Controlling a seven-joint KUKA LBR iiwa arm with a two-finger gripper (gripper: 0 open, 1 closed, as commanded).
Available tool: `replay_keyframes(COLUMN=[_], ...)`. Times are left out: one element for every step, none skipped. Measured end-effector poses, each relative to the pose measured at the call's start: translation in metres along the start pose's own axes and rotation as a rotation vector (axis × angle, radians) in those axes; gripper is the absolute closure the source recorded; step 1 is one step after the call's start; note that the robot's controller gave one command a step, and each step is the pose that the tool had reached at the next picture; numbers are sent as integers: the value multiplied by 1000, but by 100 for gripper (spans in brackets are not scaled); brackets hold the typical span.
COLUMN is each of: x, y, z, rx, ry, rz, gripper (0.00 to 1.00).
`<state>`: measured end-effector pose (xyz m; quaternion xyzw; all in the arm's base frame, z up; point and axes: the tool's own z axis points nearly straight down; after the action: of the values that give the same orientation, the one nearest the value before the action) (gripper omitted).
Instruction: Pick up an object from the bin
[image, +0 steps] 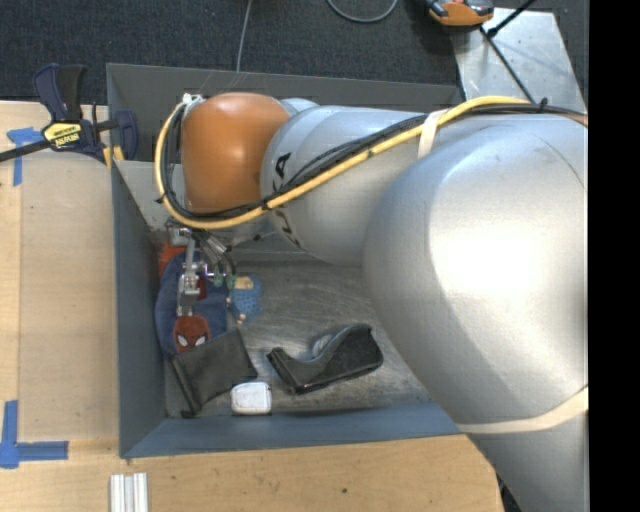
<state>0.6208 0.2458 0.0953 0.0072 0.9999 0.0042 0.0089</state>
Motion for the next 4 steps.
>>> replay_keyframes(x=[-1, -1, -2, -3], y=[0, 0, -1, -2], z=[0, 1, 2, 0], rx=[-1, -1, 0, 0], ry=[1, -1, -4, -2], rz=[1, 67, 142, 144], gripper=[0, 0, 0, 100])
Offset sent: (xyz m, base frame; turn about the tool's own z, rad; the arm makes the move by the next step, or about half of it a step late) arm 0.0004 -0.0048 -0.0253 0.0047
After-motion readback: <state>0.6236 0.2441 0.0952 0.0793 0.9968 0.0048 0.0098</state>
